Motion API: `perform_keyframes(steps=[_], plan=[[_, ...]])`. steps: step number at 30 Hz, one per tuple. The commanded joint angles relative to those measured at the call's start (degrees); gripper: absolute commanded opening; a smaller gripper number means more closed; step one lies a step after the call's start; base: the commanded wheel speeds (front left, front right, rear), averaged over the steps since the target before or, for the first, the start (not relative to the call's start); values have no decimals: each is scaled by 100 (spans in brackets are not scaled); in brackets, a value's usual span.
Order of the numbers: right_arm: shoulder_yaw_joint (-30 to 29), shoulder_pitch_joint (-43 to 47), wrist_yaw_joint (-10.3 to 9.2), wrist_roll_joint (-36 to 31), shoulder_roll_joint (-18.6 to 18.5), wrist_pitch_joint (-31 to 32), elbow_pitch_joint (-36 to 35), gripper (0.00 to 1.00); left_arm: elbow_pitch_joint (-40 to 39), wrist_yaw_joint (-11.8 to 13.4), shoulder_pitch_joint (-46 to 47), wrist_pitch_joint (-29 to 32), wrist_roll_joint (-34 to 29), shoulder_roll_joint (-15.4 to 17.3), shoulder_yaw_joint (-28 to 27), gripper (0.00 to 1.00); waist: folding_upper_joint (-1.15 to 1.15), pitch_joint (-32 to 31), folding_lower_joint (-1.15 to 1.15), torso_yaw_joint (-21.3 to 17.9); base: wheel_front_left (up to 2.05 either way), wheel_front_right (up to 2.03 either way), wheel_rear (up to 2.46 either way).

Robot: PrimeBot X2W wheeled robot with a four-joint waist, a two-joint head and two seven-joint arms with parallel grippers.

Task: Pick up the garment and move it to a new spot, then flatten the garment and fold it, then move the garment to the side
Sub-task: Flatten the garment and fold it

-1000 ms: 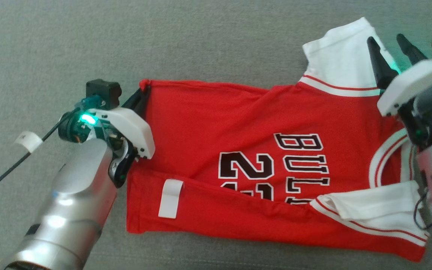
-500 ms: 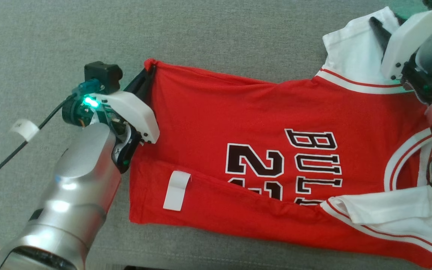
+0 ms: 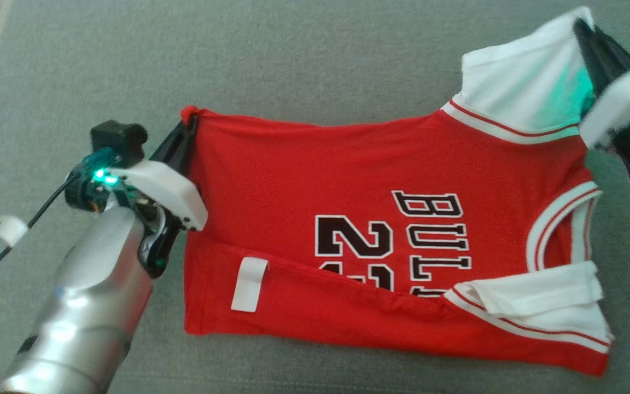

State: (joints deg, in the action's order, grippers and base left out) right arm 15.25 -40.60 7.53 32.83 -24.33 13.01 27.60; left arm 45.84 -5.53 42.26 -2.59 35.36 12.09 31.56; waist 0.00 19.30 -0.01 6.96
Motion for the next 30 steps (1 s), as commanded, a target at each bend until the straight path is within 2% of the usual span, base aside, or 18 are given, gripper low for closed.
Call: perform_keyframes(steps=[1, 4, 7, 8, 13, 17, 21, 22, 23, 24, 25, 30], plan=[[-209, 372, -4, -15, -111, -17, -556, 0, -328, 98, 14, -24, 60, 344, -244, 0, 0, -196, 1, -138, 0, 0, 0], [-793, 1242, -4, -108, 15, 176, -1451, 0, -840, 218, -322, 49, 181, 509, -349, 0, 0, -355, 1, -233, 0, 0, 0], [-1339, 2275, -4, -240, 376, 576, -2346, 0, -1439, 380, -798, 184, 339, 666, -452, 0, 0, -507, 1, -318, 0, 0, 0], [-1339, 2275, -4, -240, 376, 576, -2346, 0, -1439, 380, -798, 184, 339, 666, -452, 0, 0, -507, 1, -318, 0, 0, 0], [-2068, 3963, -4, -429, 1261, 1250, -3477, 0, -2444, 739, -1835, 516, 759, 870, -678, 0, 0, -646, 1, -437, 0, 0, 0], [-2417, 4876, -4, -467, 1873, 1490, -3893, 0, -3054, 1025, -2545, 715, 1019, 991, -818, 0, 0, -656, 1, -499, 0, 0, 0], [-2466, 5351, -4, -337, 2086, 1515, -3896, 0, -3409, 1255, -3105, 872, 1257, 1057, -939, 0, 0, -689, 1, -599, 0, 0, 0], [-2473, 5429, -4, -292, 2107, 1518, -3841, 8, -3469, 1291, -3221, 913, 1312, 1057, -949, 0, 0, -700, 1, -616, 0, 0, 0], [-2467, 5497, -4, -265, 2121, 1530, -3771, 56, -3511, 1312, -3324, 954, 1362, 1058, -951, 0, 0, -717, 1, -633, 0, 0, 0], [-2452, 5550, -4, -272, 2129, 1526, -3704, 100, -3542, 1335, -3412, 977, 1386, 1058, -942, 37, 0, -729, 1, -643, 0, 0, 0], [-2432, 5578, -4, -279, 2134, 1489, -3648, 100, -3562, 1353, -3489, 1009, 1407, 1046, -918, 100, 0, -744, 1, -646, 0, 0, 0], [-2244, 5555, -4, -257, 2143, 1052, -3598, 100, -3683, 1523, -3819, 845, 1319, 1022, -882, 100, 0, -883, 1, -673, 0, 0, 0]])
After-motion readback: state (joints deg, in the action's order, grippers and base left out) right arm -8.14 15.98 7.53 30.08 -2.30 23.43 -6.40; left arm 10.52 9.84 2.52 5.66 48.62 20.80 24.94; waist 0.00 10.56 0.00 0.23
